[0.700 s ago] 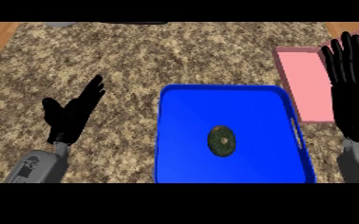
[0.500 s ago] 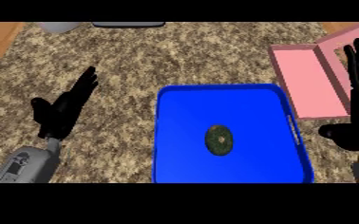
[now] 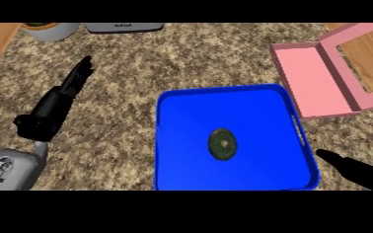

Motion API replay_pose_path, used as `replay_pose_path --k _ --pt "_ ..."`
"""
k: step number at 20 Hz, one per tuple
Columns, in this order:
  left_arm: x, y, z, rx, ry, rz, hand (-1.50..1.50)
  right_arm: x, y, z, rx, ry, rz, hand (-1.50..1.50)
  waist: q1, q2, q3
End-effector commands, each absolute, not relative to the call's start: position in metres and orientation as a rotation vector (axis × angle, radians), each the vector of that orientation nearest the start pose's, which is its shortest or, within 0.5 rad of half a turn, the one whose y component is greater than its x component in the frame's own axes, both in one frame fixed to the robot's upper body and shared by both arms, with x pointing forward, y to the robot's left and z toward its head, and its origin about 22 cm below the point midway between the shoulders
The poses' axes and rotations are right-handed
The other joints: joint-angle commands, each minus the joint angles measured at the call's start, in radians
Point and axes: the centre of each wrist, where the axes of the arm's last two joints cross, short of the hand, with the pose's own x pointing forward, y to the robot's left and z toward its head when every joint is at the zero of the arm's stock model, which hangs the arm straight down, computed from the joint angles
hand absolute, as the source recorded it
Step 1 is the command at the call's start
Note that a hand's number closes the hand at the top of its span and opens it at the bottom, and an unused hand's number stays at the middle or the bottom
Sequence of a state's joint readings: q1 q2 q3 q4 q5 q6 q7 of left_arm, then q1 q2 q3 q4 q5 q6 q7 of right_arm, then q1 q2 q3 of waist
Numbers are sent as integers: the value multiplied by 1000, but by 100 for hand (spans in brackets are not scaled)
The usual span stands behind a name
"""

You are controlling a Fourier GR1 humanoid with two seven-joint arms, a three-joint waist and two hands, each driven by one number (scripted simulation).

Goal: Pick the squash from the tray and place it in the cardboard box

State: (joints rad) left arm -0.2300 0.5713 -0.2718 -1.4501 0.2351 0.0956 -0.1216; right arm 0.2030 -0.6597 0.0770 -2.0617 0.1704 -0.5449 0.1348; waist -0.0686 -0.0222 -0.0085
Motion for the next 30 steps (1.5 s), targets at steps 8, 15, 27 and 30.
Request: replay_pose_path --k 8,15,27,30 --pt "285 288 65 137 -1737 -535 0 118 -263 145 -1062 -1499 749 -150 52 18 0" --pt "298 253 72 92 -1757 -560 0 119 -235 159 -1031 -1204 1004 -150 88 29 0" --pt "304 252 83 55 -1762 -591 0 161 -170 145 -1040 -887 1058 -150 129 29 1" --pt "303 249 70 64 -1760 -568 0 168 -148 139 -1019 -877 1063 -150 113 29 1"
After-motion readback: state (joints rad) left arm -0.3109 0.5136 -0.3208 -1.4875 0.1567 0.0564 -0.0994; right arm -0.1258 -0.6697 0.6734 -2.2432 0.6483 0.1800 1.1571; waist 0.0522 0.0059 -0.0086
